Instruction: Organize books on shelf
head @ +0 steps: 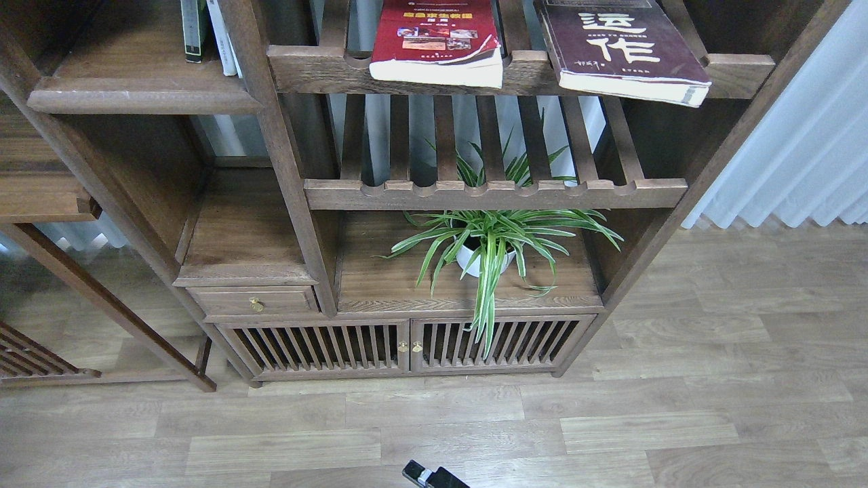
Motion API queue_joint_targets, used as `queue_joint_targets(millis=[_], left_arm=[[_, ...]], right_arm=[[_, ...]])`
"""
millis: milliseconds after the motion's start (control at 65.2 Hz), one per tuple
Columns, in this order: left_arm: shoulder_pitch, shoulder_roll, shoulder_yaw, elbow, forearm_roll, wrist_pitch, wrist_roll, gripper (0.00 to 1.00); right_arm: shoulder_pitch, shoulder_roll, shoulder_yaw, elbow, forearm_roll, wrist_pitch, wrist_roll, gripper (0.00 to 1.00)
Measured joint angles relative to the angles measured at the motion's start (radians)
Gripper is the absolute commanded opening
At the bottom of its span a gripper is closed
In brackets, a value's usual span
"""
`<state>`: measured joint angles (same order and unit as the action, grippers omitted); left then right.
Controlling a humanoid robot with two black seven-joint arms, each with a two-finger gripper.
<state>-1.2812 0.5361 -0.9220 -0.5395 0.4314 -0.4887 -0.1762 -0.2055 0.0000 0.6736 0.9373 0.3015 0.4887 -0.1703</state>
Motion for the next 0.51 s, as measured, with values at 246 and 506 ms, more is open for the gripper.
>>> queue_joint_targets(millis=[246,506], left_arm=[[-0.006,-0.055,-0.008,0.027,0.206,0.000,-0.073,0.01],[-0.005,-0.079,-0.017,0.085,0.238,0.000,-0.148,0.03]], right_arm=[[0.043,0.000,0.065,0.001,0.003,0.000,0.016,0.98],[0.090,0.000,0.089,0.002,0.004,0.000,0.123,0.98]])
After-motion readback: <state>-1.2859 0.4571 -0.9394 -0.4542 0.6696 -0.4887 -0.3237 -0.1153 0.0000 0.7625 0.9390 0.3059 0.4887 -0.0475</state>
